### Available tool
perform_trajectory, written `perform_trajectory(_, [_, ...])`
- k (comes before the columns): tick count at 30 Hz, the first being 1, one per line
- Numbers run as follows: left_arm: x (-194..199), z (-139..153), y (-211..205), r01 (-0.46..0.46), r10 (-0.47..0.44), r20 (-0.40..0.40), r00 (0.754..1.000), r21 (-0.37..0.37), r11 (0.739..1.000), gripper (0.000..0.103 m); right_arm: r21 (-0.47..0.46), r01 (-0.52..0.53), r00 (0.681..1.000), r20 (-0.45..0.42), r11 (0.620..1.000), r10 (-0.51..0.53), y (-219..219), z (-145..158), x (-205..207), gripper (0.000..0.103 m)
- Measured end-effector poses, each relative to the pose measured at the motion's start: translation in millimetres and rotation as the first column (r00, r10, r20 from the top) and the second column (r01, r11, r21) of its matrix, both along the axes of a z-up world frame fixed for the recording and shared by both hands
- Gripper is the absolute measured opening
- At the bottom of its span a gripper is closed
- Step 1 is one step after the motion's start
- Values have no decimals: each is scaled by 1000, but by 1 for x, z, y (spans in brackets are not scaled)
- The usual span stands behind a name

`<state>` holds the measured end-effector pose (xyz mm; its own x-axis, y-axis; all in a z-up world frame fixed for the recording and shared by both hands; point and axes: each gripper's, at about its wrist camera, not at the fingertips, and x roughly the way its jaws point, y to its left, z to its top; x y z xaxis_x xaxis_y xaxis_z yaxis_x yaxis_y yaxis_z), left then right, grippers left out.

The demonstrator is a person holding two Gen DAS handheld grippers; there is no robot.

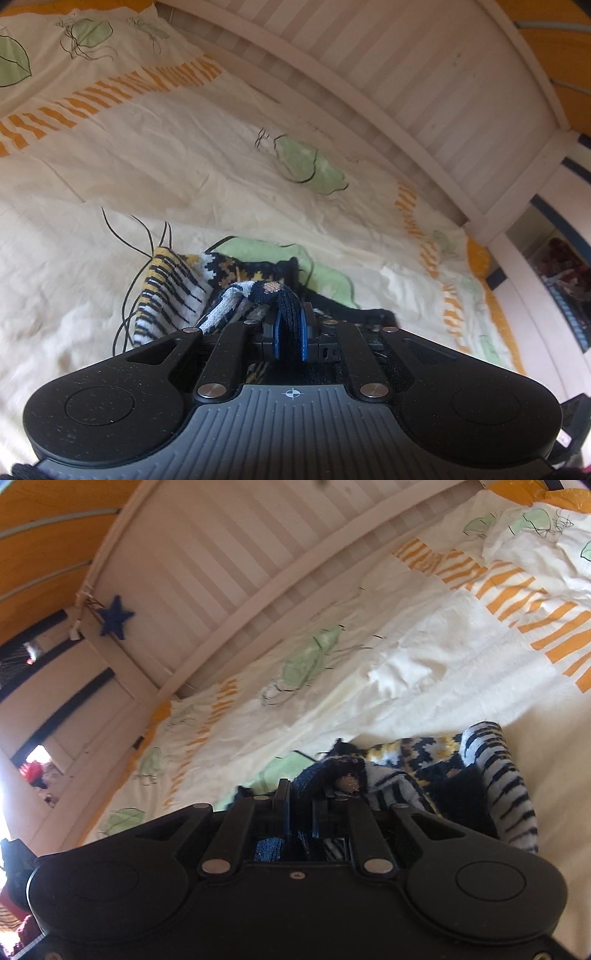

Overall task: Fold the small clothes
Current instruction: 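Lay the held hem over the collar and open both grippers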

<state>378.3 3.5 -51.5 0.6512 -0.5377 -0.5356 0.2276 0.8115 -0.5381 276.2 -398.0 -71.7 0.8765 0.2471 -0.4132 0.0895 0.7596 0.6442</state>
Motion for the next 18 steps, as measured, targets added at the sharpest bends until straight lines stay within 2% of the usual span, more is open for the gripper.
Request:
perform_trajectory(9, [26, -23, -12, -13, 15, -41, 999, 59, 998, 10, -22, 11, 997, -73, 1000, -12, -3, -22, 24, 24])
perform_trajectory(11, [31, -27, -13, -17, 21, -50, 999, 69, 997, 15, -24, 15, 996, -82, 1000, -17, -3, -24, 27, 24])
perform_trajectory(18, [38, -33, -17, -25, 32, -64, 997, 102, 994, 16, -14, 31, 994, -101, 999, -32, -5, -30, 34, 25])
